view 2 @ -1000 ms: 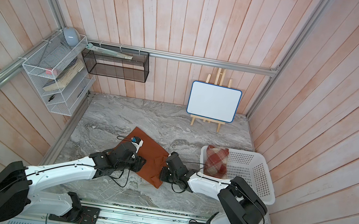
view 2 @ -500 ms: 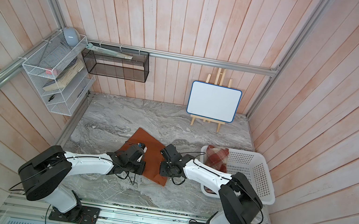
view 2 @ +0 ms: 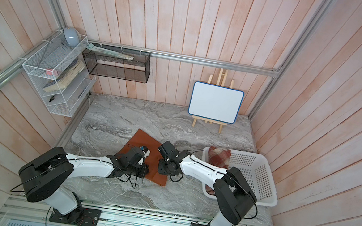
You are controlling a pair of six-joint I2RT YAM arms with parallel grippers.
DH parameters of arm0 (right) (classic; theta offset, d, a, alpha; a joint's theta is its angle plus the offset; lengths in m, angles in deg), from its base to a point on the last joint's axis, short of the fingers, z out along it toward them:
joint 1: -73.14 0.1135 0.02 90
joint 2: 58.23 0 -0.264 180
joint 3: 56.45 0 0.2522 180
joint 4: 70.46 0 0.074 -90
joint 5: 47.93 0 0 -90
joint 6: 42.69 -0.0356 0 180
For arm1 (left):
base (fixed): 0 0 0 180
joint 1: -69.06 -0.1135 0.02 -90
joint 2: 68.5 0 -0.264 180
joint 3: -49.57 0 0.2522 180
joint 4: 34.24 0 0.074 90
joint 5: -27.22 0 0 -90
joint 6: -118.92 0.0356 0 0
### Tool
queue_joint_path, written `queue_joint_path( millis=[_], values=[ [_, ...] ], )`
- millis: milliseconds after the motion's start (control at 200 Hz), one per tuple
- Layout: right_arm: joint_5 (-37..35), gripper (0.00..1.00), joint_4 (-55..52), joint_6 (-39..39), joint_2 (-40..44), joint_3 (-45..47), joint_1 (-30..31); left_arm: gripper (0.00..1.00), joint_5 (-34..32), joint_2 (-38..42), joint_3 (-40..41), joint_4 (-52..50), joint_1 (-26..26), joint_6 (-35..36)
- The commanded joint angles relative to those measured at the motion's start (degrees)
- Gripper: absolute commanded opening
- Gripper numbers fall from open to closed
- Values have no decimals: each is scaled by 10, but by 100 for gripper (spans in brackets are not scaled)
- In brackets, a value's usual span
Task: Roll up the skirts
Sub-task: Roll the skirt at the center of the board.
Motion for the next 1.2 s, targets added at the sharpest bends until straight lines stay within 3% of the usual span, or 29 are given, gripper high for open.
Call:
queue_joint_path(
  millis=[0, 425, 645, 820, 1030, 1195],
  values=[
    [14, 39, 14, 0, -15, -25, 5, 8, 19, -7, 17, -15, 5, -3],
    [22, 37, 77, -1, -36, -38, 9, 7, 35, -18, 35, 3, 5, -7],
    [25, 34, 96, 11, -96, -62, 8, 6, 41, -14, 36, -3, 5, -10],
    [25, 24, 122, -6, -126, -24, 8, 8, -21, 69, 46, -60, -2, -41],
    [25, 21, 126, -8, -135, 4, 9, 24, -79, 186, 24, -149, -4, -65],
    [24, 21, 135, -12, -123, 23, 8, 26, -46, 186, -11, -108, -4, -66]
  ],
)
